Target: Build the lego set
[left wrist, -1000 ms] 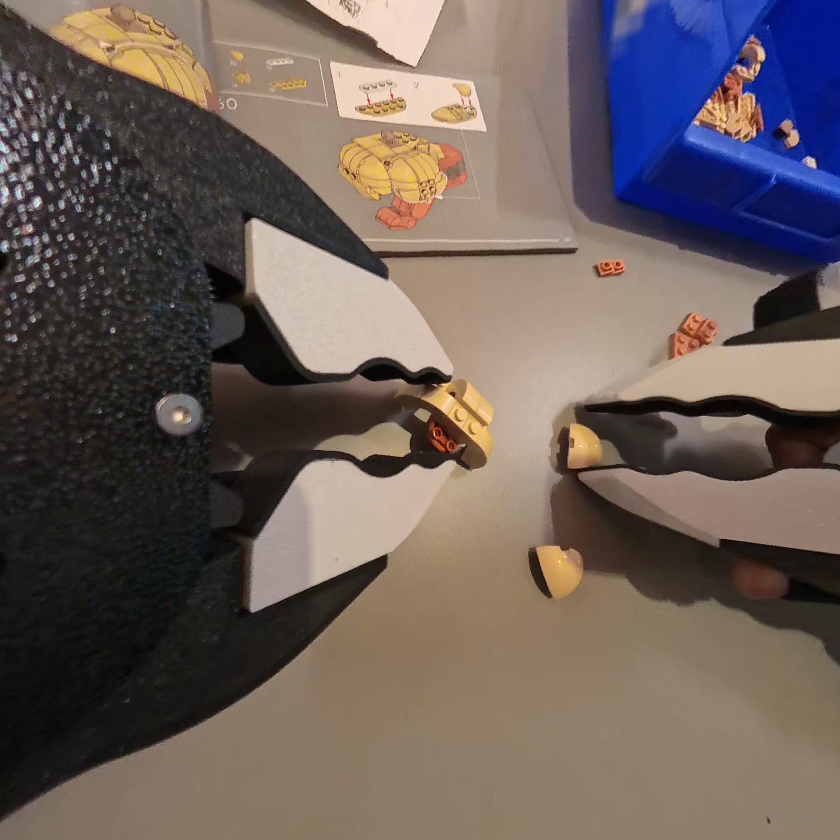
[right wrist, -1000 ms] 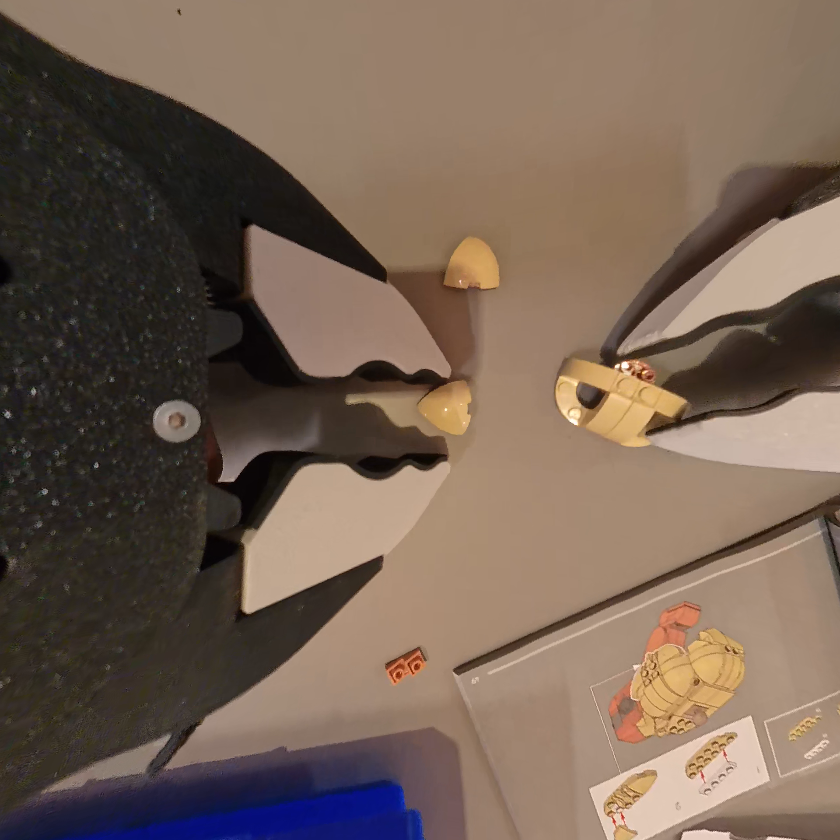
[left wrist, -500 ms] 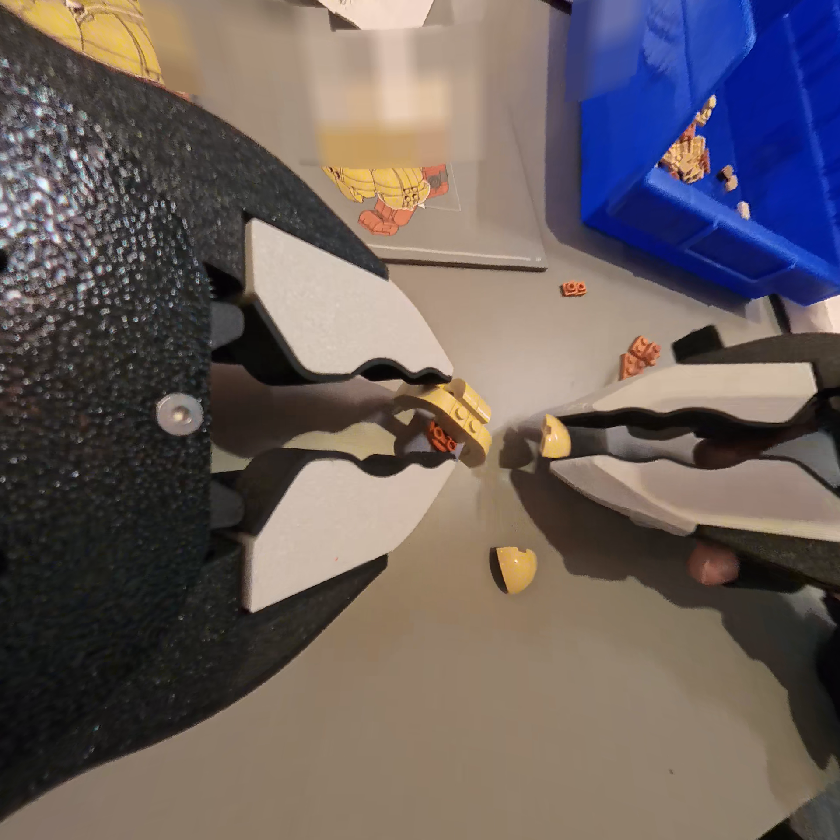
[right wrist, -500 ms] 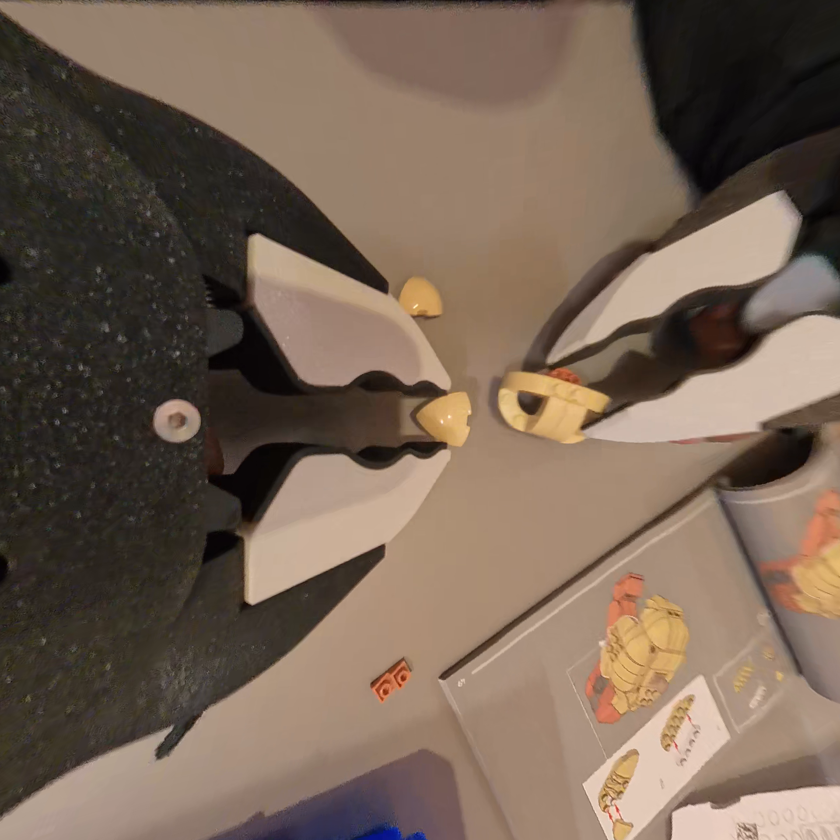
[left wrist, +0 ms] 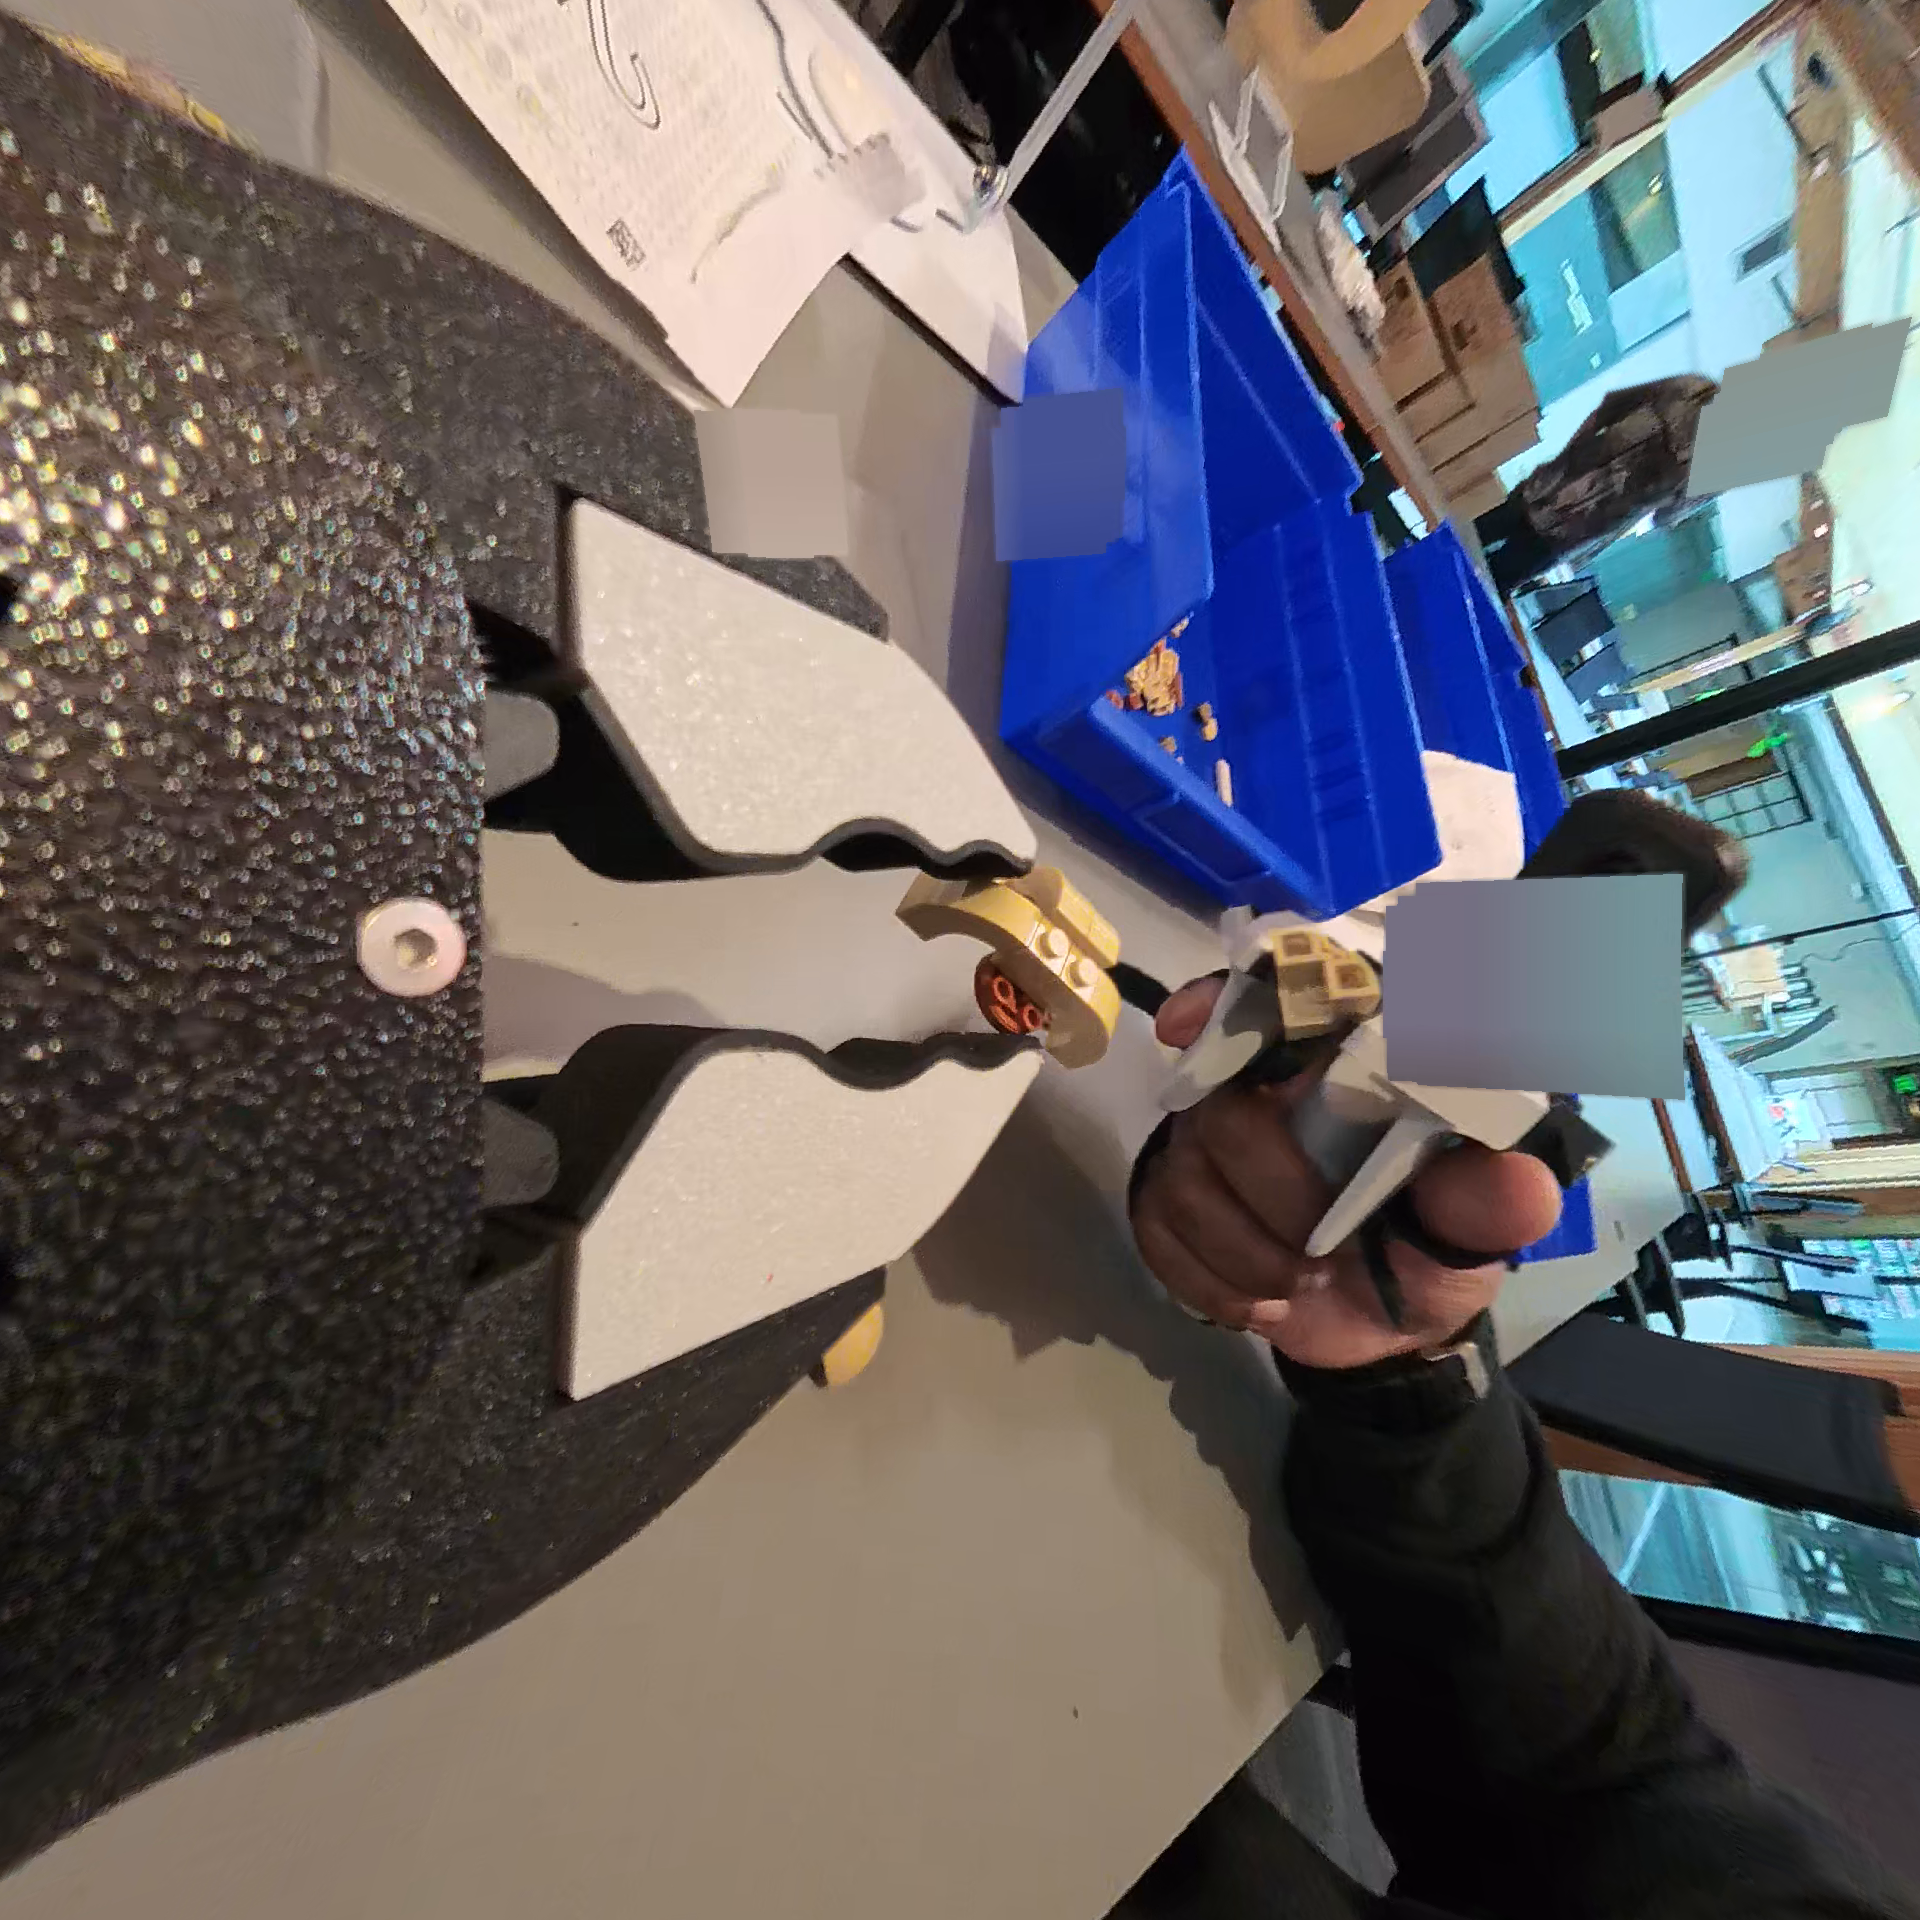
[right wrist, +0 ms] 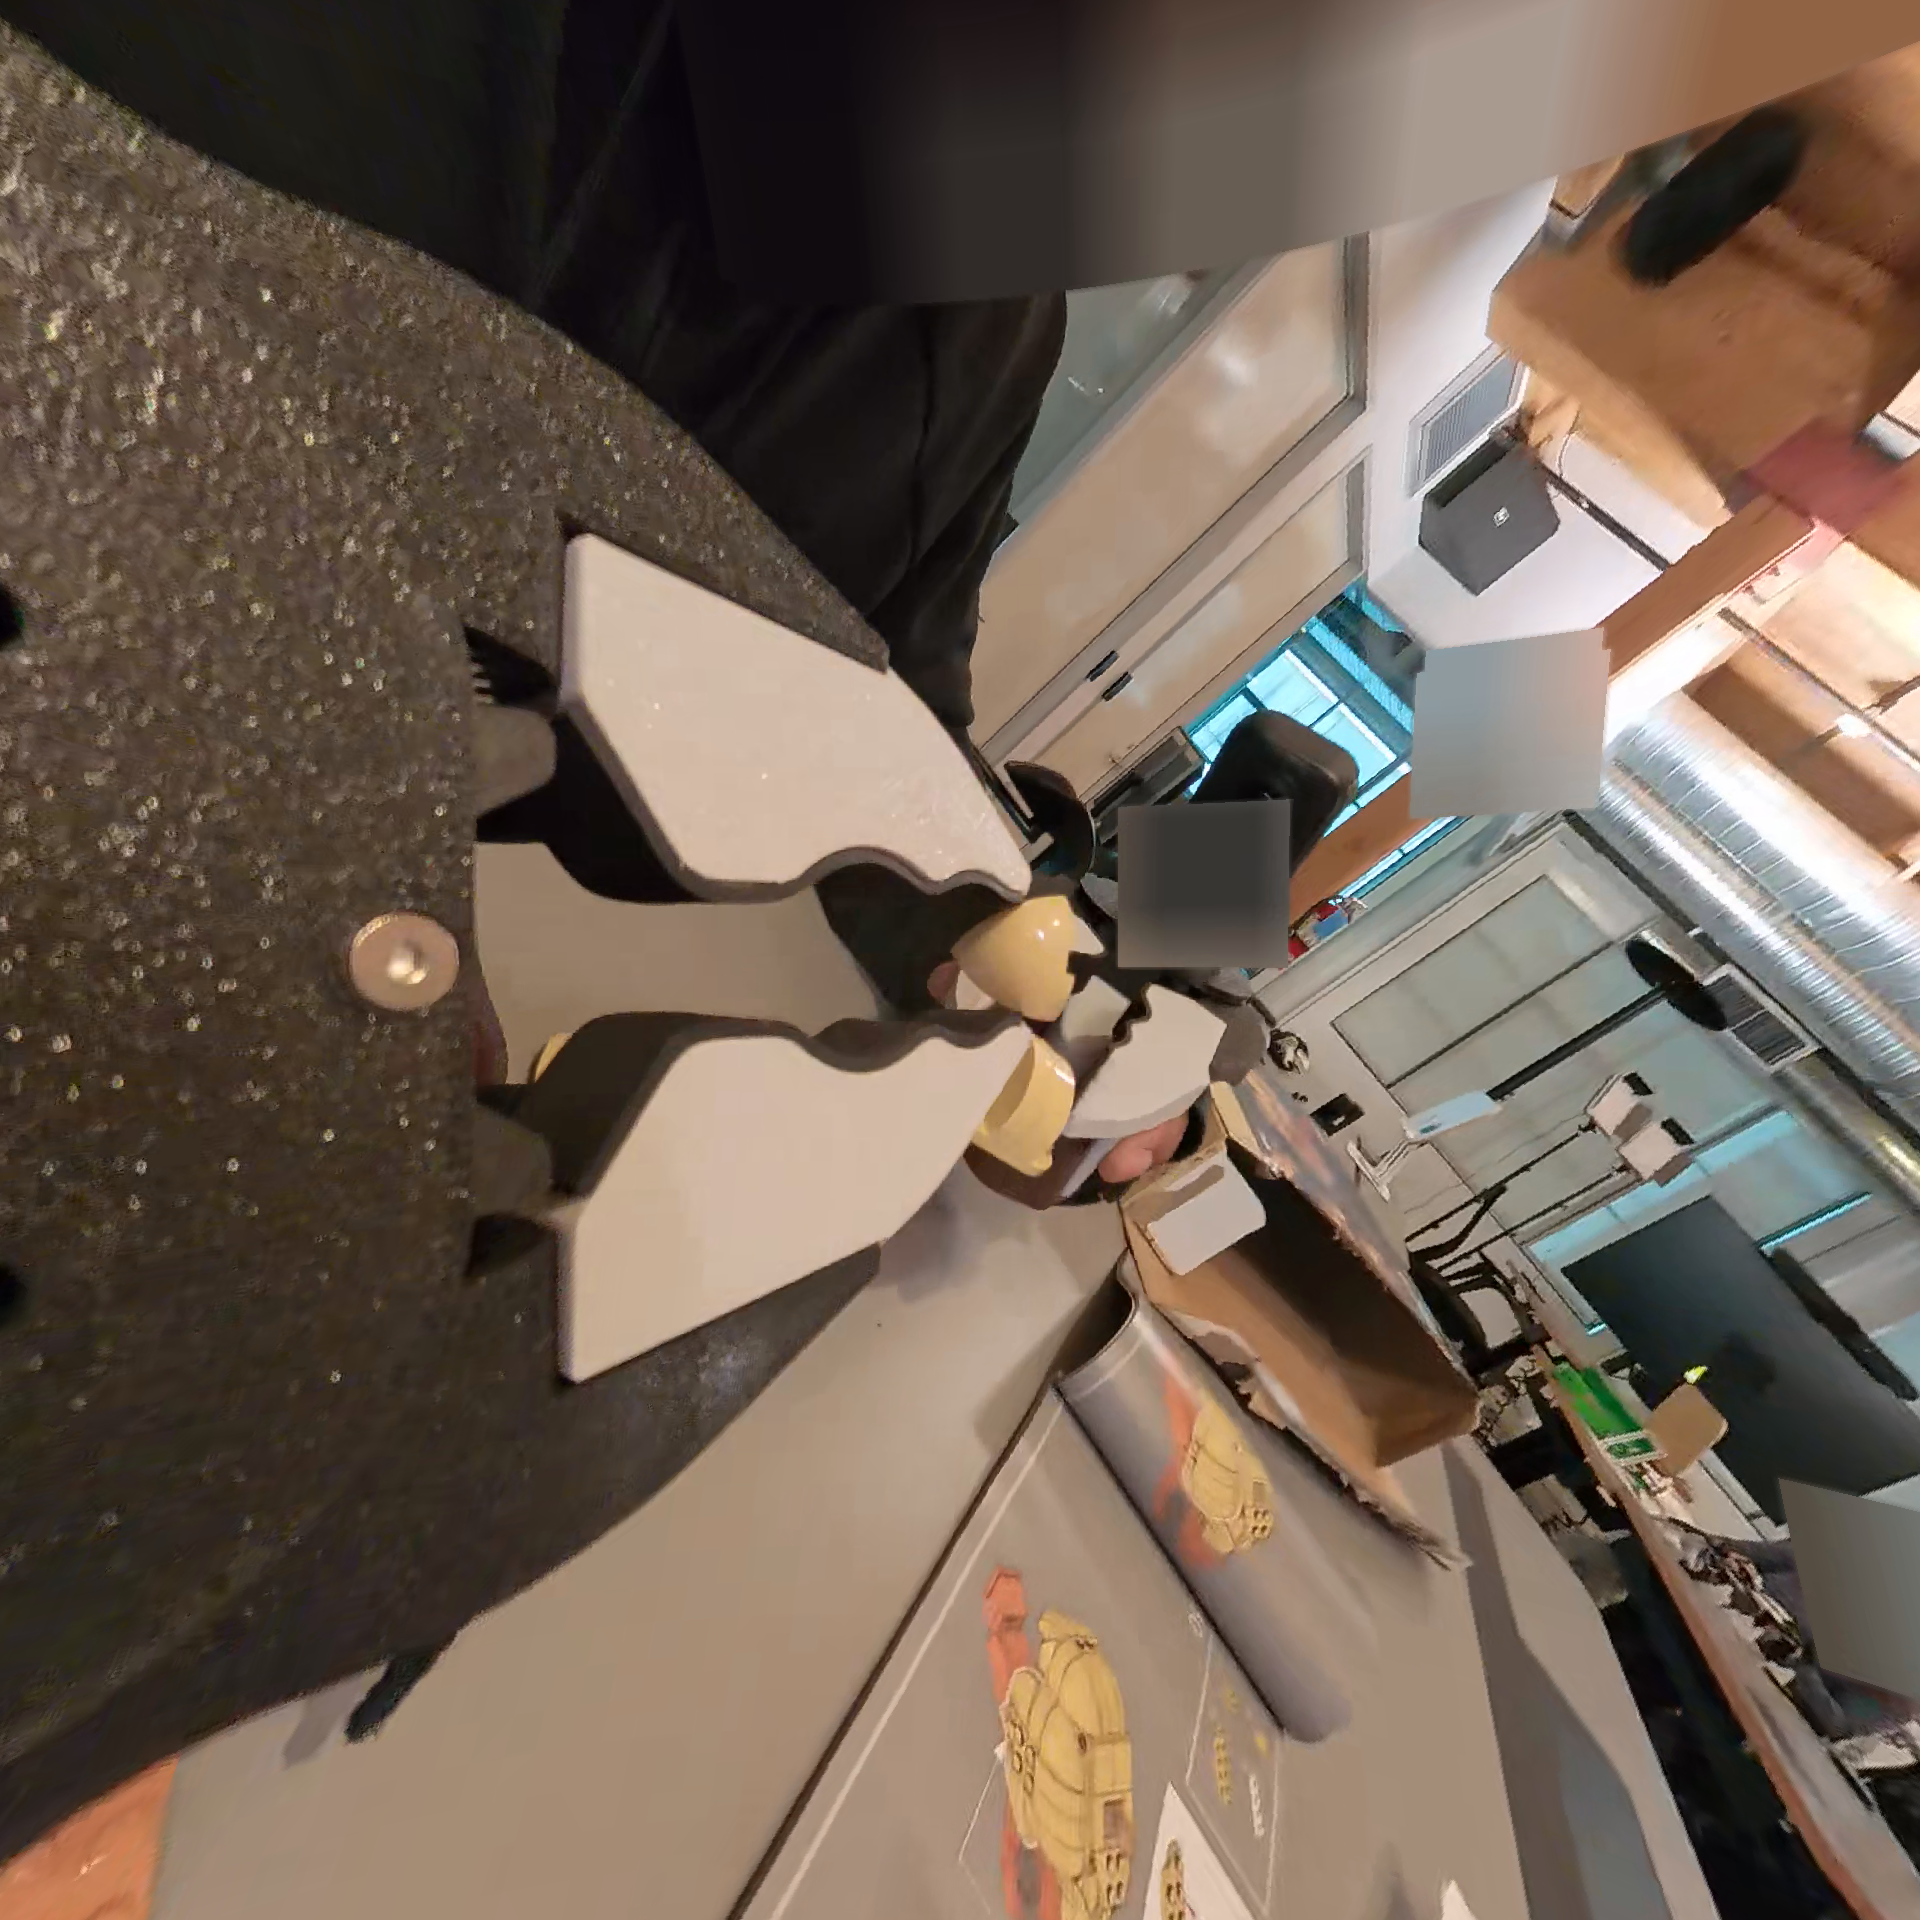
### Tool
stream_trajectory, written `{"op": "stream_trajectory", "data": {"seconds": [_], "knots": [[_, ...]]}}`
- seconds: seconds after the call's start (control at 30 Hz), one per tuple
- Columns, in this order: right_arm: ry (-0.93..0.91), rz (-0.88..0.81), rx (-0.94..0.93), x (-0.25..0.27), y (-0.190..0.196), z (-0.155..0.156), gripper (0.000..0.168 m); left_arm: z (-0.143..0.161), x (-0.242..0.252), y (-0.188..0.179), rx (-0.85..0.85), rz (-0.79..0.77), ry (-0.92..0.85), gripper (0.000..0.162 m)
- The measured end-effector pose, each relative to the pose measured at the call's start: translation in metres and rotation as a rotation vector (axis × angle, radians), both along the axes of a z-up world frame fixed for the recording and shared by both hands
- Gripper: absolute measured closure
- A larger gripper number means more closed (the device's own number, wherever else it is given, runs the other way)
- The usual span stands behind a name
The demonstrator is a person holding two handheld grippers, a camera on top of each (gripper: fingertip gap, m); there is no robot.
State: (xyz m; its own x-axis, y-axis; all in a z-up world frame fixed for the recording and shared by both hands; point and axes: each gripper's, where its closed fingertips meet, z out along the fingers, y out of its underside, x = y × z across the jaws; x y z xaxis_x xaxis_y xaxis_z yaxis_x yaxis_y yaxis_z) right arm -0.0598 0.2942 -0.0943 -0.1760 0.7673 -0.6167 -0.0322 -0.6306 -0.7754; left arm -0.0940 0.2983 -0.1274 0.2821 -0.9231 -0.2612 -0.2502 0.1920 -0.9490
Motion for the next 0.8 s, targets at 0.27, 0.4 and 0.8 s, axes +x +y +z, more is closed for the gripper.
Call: {"op": "stream_trajectory", "data": {"seconds": [0.27,0.4,0.8], "knots": [[0.052,-0.003,0.036,-0.002,-0.003,0.006,0.15,0.013,0.003,-0.004,0.03,0.001,-0.093,0.134],[0.076,-0.003,0.041,0.0,-0.004,0.01,0.15,0.016,0.002,-0.004,0.021,-0.004,-0.122,0.134],[-0.056,-0.093,0.235,-0.007,-0.003,-0.006,0.15,0.022,-0.002,-0.001,0.096,0.038,-0.127,0.135]]}}
